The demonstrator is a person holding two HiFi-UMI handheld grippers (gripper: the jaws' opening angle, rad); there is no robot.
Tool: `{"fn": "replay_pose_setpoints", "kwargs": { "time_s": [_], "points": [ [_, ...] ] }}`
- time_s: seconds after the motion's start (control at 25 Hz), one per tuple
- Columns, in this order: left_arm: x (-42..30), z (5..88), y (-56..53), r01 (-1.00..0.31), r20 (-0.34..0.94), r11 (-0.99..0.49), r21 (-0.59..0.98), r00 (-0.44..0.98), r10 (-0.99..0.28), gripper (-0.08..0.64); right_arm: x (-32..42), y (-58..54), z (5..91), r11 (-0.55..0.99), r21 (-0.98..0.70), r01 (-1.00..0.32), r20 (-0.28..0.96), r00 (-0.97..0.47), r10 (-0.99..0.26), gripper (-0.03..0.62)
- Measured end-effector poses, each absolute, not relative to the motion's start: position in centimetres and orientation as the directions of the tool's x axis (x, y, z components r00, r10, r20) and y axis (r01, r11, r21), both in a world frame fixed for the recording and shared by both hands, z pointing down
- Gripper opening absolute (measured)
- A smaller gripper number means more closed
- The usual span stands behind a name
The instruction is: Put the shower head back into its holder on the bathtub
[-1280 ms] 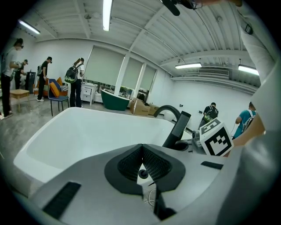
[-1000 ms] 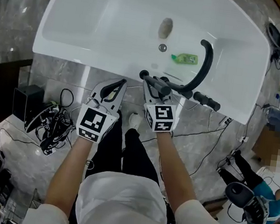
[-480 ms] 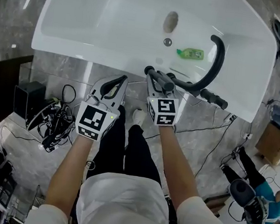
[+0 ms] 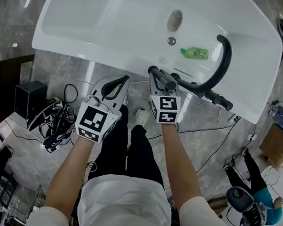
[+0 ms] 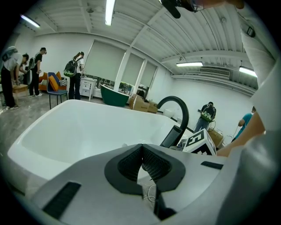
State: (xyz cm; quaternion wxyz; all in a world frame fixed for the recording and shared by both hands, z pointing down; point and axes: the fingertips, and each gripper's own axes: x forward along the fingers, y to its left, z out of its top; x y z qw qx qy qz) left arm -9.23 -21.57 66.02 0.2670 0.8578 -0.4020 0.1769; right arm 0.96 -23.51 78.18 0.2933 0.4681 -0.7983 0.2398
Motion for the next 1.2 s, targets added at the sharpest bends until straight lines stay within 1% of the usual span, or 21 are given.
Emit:
{"fn": "replay_pose_setpoints", "kwargs": {
  "time_s": [0.64,0.92,0.96,1.04,1.2],
  "points": [
    [-8.7,65.9,-21.9,-0.780,0.524,-0.542,0.312,0.617,-0.587,0.008,0.2,-23.8,78.8,0.482,-0.080,-0.873,0.713,-0.388,-0.584,0.143],
    [-8.7,65.5,-21.8,-0.781,0.522,-0.542,0.309,0.616,-0.590,0.009,0.0,-23.6,78.9,0.483,-0.093,-0.871,0.720,-0.394,-0.572,0.146],
    [-8.6,65.5,-21.8,-0.781,0.524,-0.544,0.307,0.616,-0.589,0.009,0.0,-23.7,78.8,0.484,-0.107,-0.869,0.720,-0.403,-0.565,0.153],
    [-8.4,65.4,-21.9,-0.781,0.527,-0.544,0.305,0.615,-0.587,0.009,-0.1,-23.7,78.7,0.485,-0.139,-0.863,0.718,-0.426,-0.551,0.216],
    [-8.3,64.8,-21.7,-0.787,0.528,-0.536,0.304,0.608,-0.593,0.009,0.2,-23.3,78.0,0.501,-0.150,-0.852,0.719,-0.442,-0.537,0.250]
  ]
}}
